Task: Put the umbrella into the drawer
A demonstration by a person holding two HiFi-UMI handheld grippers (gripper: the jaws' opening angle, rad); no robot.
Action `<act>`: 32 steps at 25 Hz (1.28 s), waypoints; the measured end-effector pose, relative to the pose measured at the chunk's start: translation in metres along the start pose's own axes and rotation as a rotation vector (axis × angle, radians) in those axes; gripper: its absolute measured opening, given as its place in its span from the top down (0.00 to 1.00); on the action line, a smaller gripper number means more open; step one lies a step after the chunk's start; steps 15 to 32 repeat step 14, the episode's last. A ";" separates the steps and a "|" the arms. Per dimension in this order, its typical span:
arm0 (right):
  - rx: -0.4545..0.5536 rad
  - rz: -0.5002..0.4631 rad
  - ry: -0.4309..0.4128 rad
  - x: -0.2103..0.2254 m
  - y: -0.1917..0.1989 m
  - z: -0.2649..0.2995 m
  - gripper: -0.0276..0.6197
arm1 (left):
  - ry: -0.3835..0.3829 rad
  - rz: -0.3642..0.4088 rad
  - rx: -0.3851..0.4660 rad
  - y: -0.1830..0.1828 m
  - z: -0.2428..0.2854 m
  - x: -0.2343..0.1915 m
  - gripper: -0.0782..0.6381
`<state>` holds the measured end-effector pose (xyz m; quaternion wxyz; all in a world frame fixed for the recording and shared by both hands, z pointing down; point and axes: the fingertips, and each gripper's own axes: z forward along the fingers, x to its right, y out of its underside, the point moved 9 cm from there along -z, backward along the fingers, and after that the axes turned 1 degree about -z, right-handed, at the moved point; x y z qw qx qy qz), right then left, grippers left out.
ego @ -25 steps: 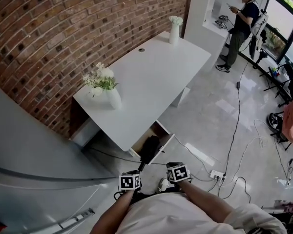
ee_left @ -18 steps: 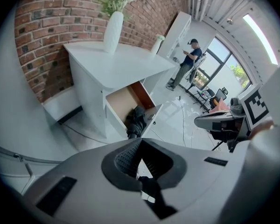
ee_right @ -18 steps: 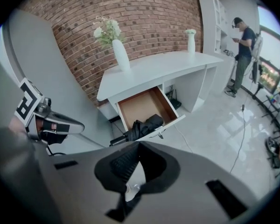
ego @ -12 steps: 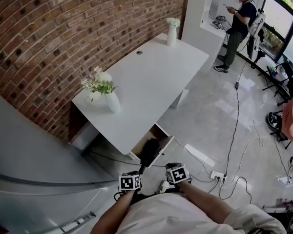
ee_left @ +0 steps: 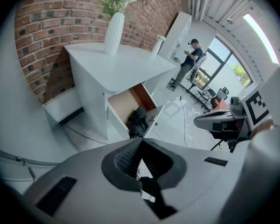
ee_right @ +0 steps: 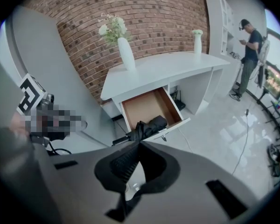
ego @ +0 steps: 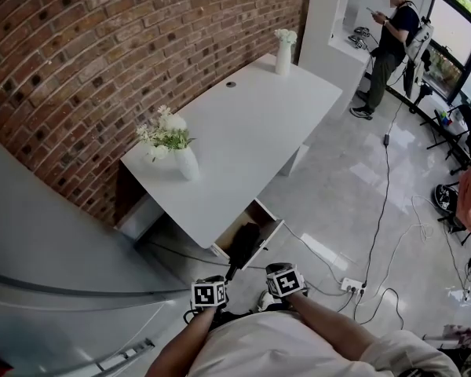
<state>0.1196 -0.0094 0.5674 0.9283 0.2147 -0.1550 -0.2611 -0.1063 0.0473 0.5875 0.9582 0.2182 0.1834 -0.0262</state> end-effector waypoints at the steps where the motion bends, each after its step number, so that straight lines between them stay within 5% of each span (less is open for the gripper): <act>1: 0.008 -0.014 -0.002 -0.001 -0.001 -0.001 0.93 | 0.001 0.006 -0.002 0.000 0.000 0.001 0.88; 32: -0.005 0.019 0.004 0.006 0.013 -0.007 0.93 | 0.002 -0.010 -0.003 0.009 0.000 0.008 0.88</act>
